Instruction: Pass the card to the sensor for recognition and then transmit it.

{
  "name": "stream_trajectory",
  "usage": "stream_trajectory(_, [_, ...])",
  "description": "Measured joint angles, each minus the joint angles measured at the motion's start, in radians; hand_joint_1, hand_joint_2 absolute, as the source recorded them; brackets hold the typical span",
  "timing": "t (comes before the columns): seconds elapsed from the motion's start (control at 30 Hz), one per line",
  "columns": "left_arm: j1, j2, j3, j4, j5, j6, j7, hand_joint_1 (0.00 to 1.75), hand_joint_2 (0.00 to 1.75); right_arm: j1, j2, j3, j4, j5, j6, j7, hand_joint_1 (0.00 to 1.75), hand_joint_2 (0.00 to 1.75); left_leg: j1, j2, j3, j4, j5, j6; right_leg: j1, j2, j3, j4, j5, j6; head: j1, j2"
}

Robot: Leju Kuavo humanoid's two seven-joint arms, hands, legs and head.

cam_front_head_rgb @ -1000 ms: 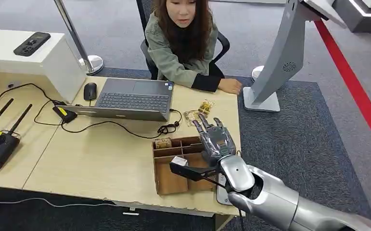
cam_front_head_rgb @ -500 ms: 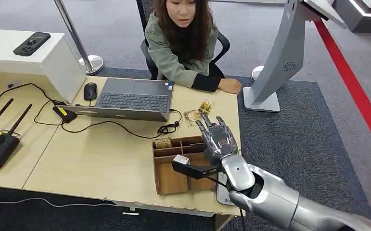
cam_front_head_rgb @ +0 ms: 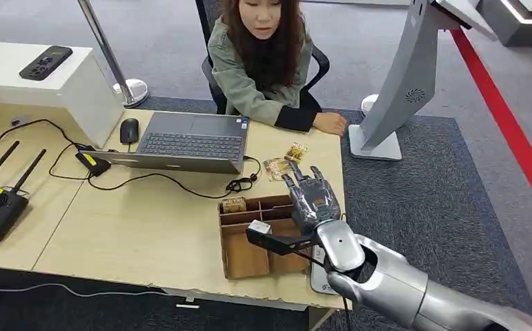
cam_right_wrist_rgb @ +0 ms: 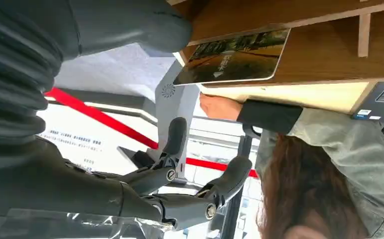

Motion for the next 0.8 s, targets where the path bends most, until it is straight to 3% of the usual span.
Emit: stream_trajectory(0.8, [0.000, -0.003, 0.014, 0.000, 0.009, 0.009, 0.000, 0.00, 0.00, 0.000, 0.010, 0.000, 0.013, -0.014, 0.029, -0.006, 0.59, 1.75, 0.000, 0.000, 0.000, 0.000, 0.000, 0.000, 0.000, 0.000, 0.000, 0.000, 0.000, 0.000, 0.000, 0.000])
